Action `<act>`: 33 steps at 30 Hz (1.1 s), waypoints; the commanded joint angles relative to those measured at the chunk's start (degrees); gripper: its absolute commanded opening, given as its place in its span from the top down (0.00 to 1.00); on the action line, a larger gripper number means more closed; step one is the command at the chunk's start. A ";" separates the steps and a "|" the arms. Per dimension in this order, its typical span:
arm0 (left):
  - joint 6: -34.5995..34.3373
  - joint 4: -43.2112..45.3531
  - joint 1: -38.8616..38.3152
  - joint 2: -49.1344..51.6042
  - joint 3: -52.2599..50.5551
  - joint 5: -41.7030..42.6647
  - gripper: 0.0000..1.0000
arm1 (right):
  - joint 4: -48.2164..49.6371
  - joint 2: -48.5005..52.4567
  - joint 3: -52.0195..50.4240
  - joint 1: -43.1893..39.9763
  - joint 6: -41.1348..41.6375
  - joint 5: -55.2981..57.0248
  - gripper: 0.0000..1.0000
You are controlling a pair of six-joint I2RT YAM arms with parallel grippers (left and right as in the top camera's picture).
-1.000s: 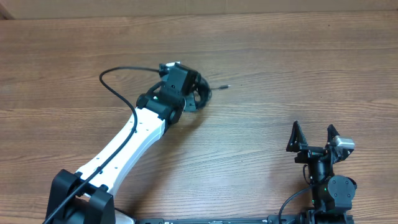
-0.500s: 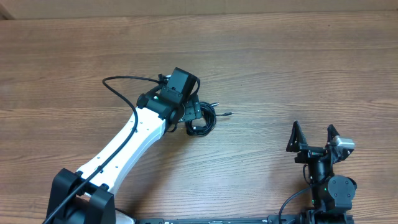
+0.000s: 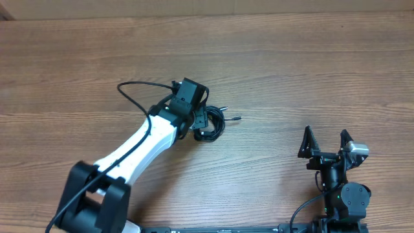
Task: Untangle cables
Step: 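Lower the left gripper and grasp the black cable coil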
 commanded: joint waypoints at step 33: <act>8.28 -18.62 0.00 -13.51 7.19 -4.15 0.96 | 0.39 -0.57 -0.59 0.07 -0.28 0.72 0.00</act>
